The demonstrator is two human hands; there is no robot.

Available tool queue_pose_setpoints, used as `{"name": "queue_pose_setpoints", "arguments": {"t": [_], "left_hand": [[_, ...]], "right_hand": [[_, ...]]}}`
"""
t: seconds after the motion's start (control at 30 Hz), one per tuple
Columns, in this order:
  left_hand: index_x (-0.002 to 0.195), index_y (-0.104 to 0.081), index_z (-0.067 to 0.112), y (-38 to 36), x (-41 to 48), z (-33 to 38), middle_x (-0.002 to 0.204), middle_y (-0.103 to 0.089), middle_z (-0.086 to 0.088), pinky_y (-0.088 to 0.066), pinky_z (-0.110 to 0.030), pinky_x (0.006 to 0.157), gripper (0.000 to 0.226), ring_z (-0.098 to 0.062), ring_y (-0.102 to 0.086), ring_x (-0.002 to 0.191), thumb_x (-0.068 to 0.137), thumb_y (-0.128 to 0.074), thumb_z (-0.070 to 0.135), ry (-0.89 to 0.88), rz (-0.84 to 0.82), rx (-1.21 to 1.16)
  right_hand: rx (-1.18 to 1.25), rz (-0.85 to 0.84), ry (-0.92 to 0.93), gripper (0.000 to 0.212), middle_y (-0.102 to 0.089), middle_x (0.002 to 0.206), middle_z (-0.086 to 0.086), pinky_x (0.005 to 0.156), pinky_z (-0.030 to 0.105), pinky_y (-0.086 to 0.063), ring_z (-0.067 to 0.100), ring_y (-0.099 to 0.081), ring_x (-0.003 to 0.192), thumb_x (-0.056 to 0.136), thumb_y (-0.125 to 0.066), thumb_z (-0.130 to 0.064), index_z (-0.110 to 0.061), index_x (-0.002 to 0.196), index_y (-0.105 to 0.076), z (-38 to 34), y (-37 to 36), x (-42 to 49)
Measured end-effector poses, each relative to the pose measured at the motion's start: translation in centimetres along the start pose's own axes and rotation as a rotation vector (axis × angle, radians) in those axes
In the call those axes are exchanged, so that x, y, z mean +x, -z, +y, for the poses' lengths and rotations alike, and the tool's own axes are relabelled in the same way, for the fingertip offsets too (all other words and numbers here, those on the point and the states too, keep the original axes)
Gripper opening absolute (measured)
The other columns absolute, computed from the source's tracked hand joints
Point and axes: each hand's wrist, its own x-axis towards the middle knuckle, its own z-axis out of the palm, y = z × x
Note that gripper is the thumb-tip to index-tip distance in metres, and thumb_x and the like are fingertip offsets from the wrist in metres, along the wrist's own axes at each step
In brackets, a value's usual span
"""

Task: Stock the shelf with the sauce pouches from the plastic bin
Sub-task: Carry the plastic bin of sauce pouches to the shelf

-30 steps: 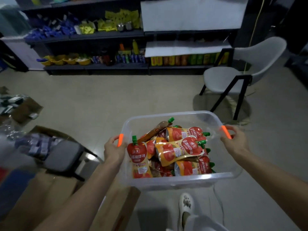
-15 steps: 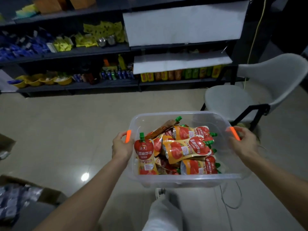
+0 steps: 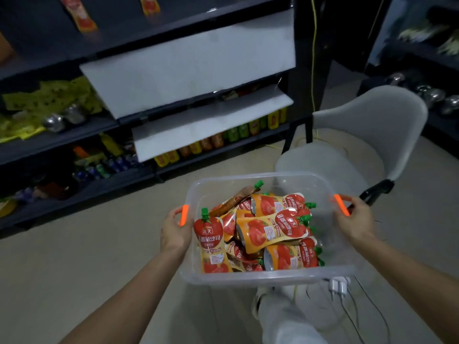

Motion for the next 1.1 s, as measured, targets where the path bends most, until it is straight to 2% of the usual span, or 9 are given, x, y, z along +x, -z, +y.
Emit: {"name": "queue_pose_setpoints", "arguments": {"t": [0.17,0.27,0.43,0.6,0.7,0.8,0.97,1.0,1.1], "left_hand": [[0.108,-0.057,0.019,-7.2,10.5,5.2,0.097,-0.065,-0.01,-0.054,-0.038,0.079,0.027,-0.027,-0.063,0.085,0.086,-0.072,0.027,0.01,-0.074,0.092],[0.103,-0.059,0.024,-12.1,16.3,8.4,0.094,-0.068,-0.008,-0.058,-0.046,0.079,0.028,-0.029,-0.068,0.082,0.081,-0.076,0.03,0.013,-0.149,0.124],[0.097,-0.059,0.028,-19.9,23.5,13.5,0.09,-0.069,-0.008,-0.059,-0.048,0.076,0.028,-0.03,-0.069,0.078,0.078,-0.079,0.028,-0.056,-0.277,0.255],[0.099,-0.061,0.023,-29.1,29.7,18.7,0.095,-0.067,-0.01,-0.058,-0.046,0.079,0.03,-0.031,-0.067,0.083,0.077,-0.081,0.025,-0.186,-0.426,0.386],[0.1,-0.058,0.026,-35.0,33.3,20.3,0.09,-0.066,-0.009,-0.058,-0.046,0.079,0.031,-0.032,-0.067,0.084,0.078,-0.08,0.024,-0.282,-0.572,0.452],[0.104,-0.053,0.026,-40.6,35.7,21.7,0.088,-0.064,-0.007,-0.057,-0.044,0.079,0.032,-0.03,-0.066,0.084,0.083,-0.075,0.018,-0.348,-0.721,0.486],[0.103,-0.056,0.02,-49.1,36.7,23.8,0.084,-0.062,-0.008,-0.051,-0.034,0.076,0.025,-0.024,-0.058,0.077,0.086,-0.065,0.003,-0.232,-0.758,0.383],[0.101,-0.057,0.022,-50.6,37.0,24.0,0.086,-0.064,-0.008,-0.052,-0.035,0.079,0.025,-0.024,-0.059,0.078,0.085,-0.066,0.005,-0.23,-0.769,0.367],[0.097,-0.061,0.022,-54.2,37.8,24.3,0.084,-0.067,-0.006,-0.053,-0.035,0.082,0.018,-0.024,-0.062,0.08,0.084,-0.071,0.012,-0.241,-0.833,0.364]], "right_hand": [[0.018,0.084,-0.12,0.031,-0.061,0.073,0.014,0.053,0.037,-0.051,0.03,-0.057,0.056,0.089,-0.063,-0.012,-0.016,0.119,-0.057,-0.4,-2.4,8.2],[0.025,0.168,-0.182,0.029,-0.057,0.072,0.011,0.061,0.046,-0.055,0.031,-0.057,0.062,0.09,-0.062,-0.011,-0.016,0.118,-0.056,-0.4,-3.2,12.0],[0.027,0.246,-0.266,0.036,-0.052,0.075,0.007,0.058,0.038,-0.052,0.025,-0.055,0.062,0.09,-0.061,-0.008,-0.013,0.124,-0.051,-1.0,-3.1,18.0],[0.012,0.356,-0.378,0.034,-0.059,0.09,0.014,0.065,0.056,-0.057,0.038,-0.063,0.073,0.087,-0.065,-0.011,-0.02,0.117,-0.052,0.0,-2.7,23.4],[0.026,0.451,-0.426,0.037,-0.06,0.095,0.014,0.072,0.055,-0.057,0.037,-0.062,0.081,0.085,-0.068,-0.01,-0.014,0.119,-0.055,0.9,-3.0,26.1],[0.078,0.571,-0.504,0.035,-0.059,0.095,0.015,0.072,0.043,-0.054,0.034,-0.059,0.081,0.084,-0.069,-0.005,-0.009,0.117,-0.057,2.4,-3.5,28.9],[0.117,0.709,-0.609,0.035,-0.066,0.095,0.022,0.06,0.032,-0.053,0.029,-0.057,0.071,0.081,-0.073,-0.008,-0.006,0.115,-0.061,6.2,-4.3,32.8],[0.131,0.734,-0.639,0.037,-0.066,0.095,0.022,0.058,0.033,-0.054,0.029,-0.057,0.07,0.08,-0.073,-0.007,-0.006,0.115,-0.061,6.9,-4.3,33.4],[0.127,0.789,-0.701,0.039,-0.066,0.097,0.022,0.077,0.048,-0.057,0.031,-0.059,0.076,0.076,-0.074,-0.003,-0.008,0.114,-0.062,9.0,-4.6,34.8]]}}
